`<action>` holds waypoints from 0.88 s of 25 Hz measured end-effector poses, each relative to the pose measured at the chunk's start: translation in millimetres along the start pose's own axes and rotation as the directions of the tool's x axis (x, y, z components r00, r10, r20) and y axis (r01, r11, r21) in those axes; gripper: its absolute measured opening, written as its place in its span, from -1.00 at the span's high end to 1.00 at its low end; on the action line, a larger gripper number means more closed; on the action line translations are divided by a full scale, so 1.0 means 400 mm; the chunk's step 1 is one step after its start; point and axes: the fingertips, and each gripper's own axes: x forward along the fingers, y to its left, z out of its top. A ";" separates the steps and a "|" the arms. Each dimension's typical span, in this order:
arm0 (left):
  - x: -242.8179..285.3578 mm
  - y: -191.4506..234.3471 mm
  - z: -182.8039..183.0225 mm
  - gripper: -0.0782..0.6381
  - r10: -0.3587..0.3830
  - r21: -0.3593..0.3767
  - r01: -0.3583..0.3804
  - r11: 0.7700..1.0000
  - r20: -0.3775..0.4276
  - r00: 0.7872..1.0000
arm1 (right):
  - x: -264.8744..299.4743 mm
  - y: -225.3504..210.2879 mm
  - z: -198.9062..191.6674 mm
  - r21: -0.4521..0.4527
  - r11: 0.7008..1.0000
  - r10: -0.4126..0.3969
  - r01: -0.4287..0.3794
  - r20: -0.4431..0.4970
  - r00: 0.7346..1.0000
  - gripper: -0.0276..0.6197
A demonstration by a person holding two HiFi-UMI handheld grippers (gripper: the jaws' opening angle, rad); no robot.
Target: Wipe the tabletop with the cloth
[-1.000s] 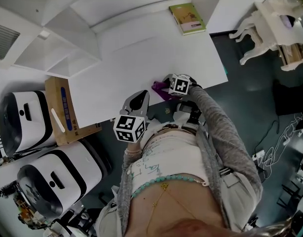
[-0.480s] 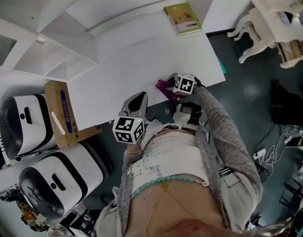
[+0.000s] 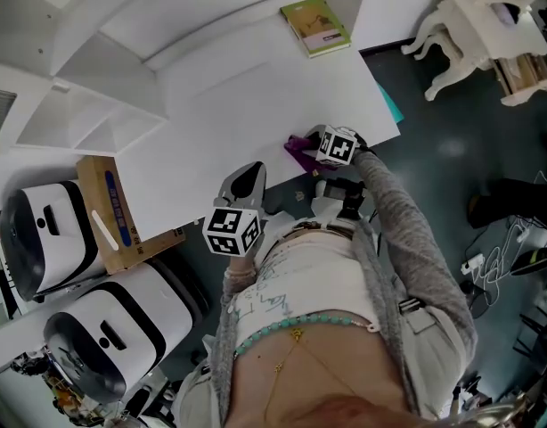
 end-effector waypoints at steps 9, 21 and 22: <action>0.035 -0.029 0.014 0.78 -0.013 0.027 0.013 1.000 -0.012 1.000 | -0.045 -0.026 -0.056 0.036 0.999 -0.038 0.037 0.007 0.999 0.62; 0.091 -0.090 0.025 0.78 -0.017 0.030 0.018 0.999 -0.009 1.000 | -0.095 -0.070 -0.128 0.070 0.996 -0.063 0.062 0.015 0.998 0.62; 0.095 -0.094 0.027 0.78 -0.016 0.029 0.016 0.999 -0.006 1.000 | -0.103 -0.075 -0.131 0.072 0.995 -0.066 0.065 0.015 0.998 0.62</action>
